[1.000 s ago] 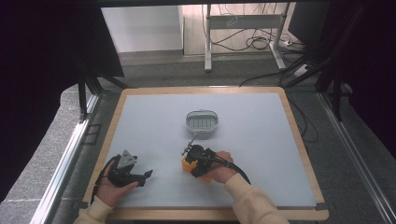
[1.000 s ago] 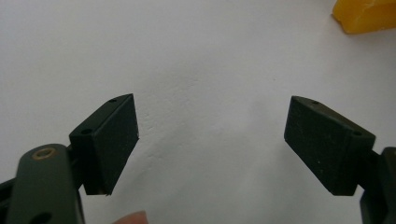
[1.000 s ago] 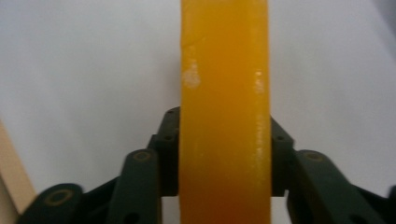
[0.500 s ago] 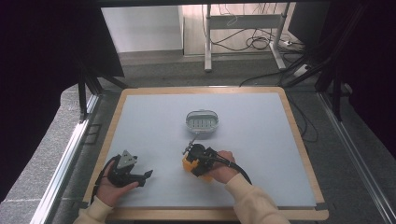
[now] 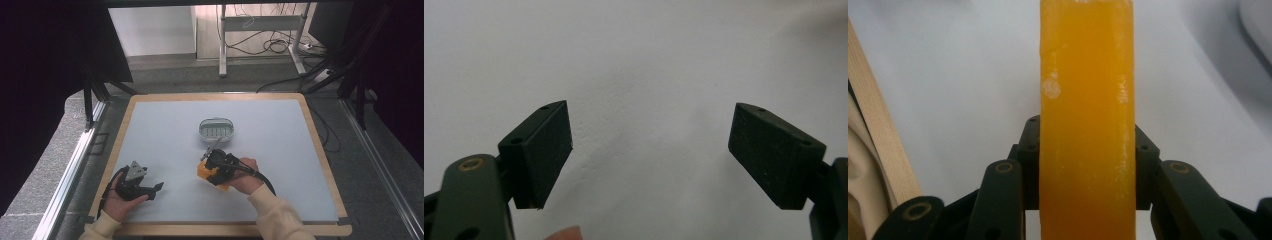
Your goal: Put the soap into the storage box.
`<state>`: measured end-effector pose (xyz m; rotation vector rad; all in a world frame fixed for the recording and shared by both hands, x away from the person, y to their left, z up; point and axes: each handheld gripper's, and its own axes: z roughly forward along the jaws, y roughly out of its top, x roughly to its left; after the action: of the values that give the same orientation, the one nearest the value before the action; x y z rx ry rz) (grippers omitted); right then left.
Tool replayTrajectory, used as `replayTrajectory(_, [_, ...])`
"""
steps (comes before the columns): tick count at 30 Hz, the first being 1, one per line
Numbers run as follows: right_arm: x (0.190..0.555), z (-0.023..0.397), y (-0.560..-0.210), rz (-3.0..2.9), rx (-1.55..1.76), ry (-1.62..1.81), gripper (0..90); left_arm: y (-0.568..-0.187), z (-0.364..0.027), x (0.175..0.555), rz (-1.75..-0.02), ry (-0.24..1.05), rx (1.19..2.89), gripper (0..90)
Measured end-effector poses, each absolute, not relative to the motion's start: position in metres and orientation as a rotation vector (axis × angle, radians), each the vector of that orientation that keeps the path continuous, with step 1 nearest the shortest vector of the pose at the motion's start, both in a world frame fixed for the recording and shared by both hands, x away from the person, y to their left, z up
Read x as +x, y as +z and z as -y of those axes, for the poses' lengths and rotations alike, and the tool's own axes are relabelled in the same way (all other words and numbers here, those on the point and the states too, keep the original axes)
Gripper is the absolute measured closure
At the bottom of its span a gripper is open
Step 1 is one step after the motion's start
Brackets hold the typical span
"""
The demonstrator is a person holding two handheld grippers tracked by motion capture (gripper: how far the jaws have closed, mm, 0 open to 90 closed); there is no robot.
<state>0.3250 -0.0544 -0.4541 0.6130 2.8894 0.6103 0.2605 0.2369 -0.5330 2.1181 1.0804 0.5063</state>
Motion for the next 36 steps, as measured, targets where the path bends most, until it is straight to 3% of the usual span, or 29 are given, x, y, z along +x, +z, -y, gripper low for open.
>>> replayTrajectory(36, [0.341,0.092,-0.433,-2.838,0.673,0.682,61.5,-0.534,-0.237,0.26,-1.082,0.518,2.124,18.0])
